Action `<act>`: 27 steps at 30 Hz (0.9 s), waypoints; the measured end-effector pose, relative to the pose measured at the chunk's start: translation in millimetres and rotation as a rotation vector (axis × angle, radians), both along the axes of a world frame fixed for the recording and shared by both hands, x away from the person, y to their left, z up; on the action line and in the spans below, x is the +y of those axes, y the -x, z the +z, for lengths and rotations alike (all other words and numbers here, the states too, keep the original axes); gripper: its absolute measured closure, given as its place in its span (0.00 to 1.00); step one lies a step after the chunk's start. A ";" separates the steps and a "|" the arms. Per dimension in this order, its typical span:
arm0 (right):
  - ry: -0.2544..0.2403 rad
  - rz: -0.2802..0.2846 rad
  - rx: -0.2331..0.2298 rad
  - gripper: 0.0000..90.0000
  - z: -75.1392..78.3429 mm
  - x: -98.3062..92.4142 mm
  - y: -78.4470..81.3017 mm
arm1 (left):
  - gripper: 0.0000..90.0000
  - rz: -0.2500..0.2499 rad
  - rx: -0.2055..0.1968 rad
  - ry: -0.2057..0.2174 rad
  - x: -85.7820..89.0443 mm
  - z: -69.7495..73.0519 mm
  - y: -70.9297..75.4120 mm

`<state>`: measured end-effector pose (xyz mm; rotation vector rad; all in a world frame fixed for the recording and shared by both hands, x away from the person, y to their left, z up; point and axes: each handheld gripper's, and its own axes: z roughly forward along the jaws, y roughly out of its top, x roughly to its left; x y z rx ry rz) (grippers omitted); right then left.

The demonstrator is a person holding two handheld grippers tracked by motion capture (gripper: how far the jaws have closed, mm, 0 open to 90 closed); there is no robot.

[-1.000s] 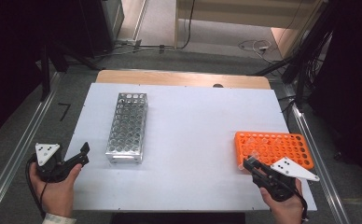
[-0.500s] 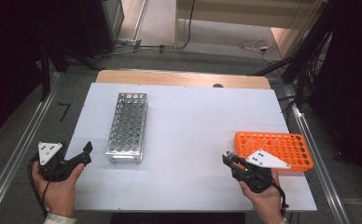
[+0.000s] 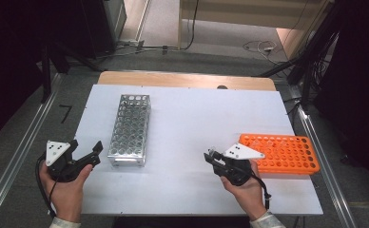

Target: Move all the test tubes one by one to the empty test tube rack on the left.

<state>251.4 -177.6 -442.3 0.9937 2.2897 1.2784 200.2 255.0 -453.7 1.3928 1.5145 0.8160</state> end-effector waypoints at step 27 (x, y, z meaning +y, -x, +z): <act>0.035 0.126 0.005 0.81 -3.9 65.4 -18.5 | 0.18 -0.292 -0.020 -0.035 -93.6 16.9 -19.4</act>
